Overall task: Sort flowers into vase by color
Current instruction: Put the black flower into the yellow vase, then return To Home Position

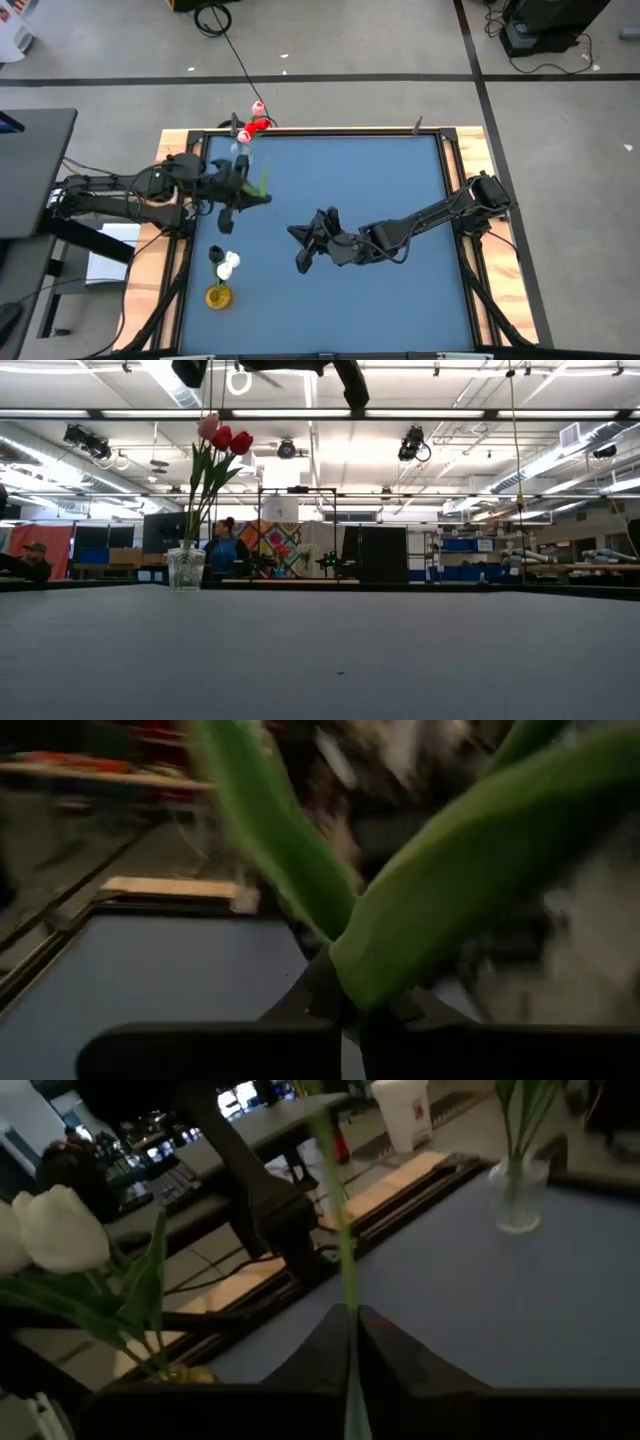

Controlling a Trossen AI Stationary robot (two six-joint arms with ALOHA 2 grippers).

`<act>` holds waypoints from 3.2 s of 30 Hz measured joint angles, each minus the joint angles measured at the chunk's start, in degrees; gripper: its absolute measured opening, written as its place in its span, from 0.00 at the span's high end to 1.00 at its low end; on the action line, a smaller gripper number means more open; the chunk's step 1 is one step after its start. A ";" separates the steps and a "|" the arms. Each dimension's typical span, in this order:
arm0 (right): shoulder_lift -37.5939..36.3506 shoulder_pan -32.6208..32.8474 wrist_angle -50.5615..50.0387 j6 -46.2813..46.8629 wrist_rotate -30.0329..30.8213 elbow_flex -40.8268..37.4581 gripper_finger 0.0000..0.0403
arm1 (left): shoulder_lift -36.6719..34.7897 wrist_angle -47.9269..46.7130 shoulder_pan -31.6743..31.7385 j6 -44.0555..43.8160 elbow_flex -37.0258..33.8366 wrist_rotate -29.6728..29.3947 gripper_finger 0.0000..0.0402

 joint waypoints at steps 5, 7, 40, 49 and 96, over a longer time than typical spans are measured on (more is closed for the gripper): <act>-0.02 -1.25 -5.50 9.13 -1.99 0.07 0.81 | -1.48 -22.63 -3.61 13.77 6.73 3.33 0.96; -0.02 -1.75 -8.40 11.77 -2.92 0.07 0.76 | -1.86 -33.33 -4.53 17.16 11.50 3.14 0.96; -0.02 -4.83 -18.02 24.30 -9.89 0.02 0.68 | -6.78 -29.14 -26.42 9.91 6.81 25.31 0.96; -0.02 -4.79 -18.51 26.25 -20.42 0.02 0.68 | -6.93 -30.46 -34.76 15.36 3.92 14.83 0.95; -1.18 -13.31 -17.02 -1.74 -33.16 0.04 0.63 | -0.79 -40.39 -47.19 -11.99 12.38 3.35 0.43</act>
